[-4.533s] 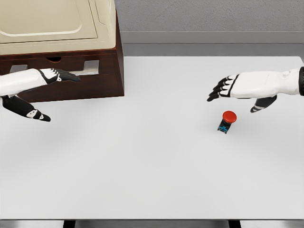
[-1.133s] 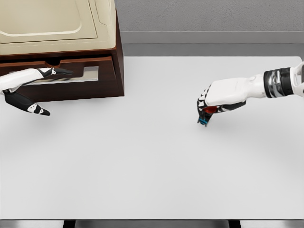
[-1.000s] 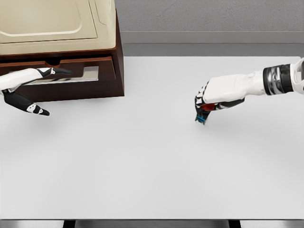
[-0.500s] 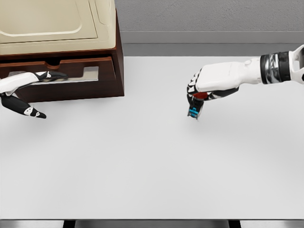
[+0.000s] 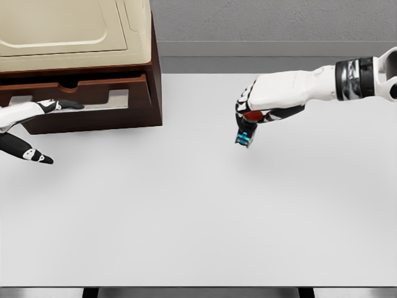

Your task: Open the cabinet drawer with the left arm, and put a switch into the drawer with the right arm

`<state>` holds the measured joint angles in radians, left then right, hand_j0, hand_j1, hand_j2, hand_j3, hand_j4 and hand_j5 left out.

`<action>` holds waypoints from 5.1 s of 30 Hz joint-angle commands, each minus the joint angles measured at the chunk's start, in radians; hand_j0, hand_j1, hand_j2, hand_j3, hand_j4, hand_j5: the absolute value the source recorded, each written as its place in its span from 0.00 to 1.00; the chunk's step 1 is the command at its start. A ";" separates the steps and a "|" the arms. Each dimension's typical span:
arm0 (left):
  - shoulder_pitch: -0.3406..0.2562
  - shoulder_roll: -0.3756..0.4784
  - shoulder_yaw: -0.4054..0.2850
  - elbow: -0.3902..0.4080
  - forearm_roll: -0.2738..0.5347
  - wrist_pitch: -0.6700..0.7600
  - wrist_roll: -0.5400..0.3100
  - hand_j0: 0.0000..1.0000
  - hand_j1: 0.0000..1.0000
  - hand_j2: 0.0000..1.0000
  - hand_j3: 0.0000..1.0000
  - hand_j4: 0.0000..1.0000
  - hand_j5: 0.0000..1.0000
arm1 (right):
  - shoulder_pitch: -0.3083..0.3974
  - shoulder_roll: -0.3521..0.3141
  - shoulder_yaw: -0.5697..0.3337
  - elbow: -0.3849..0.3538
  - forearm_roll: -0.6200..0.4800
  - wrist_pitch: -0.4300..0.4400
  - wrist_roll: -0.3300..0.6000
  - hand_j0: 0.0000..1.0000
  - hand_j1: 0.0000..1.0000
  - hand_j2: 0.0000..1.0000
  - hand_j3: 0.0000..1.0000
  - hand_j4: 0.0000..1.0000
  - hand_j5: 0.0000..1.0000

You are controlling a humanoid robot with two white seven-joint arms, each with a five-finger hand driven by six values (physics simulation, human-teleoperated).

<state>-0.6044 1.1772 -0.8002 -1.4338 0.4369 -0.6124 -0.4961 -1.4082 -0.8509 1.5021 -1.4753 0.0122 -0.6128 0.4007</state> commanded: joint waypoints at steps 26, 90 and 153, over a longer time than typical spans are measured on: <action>0.044 0.085 0.009 -0.106 0.083 0.002 -0.002 1.00 1.00 1.00 1.00 1.00 1.00 | -0.032 0.059 -0.039 0.023 -0.066 0.002 0.004 0.51 0.51 0.51 0.51 0.51 0.51; 0.101 0.096 0.016 -0.162 0.103 0.002 -0.004 1.00 1.00 1.00 1.00 1.00 1.00 | -0.143 0.263 -0.066 0.188 -0.117 0.002 0.009 0.51 0.51 0.51 0.51 0.51 0.51; 0.120 0.185 0.127 -0.320 0.045 0.002 -0.004 1.00 1.00 1.00 1.00 1.00 1.00 | -0.092 0.653 -0.241 0.553 0.006 0.002 0.013 0.51 0.51 0.51 0.51 0.51 0.51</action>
<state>-0.4847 1.3605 -0.6742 -1.7517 0.4739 -0.6131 -0.5005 -1.5002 -0.2190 1.2620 -0.9550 0.0214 -0.6133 0.4145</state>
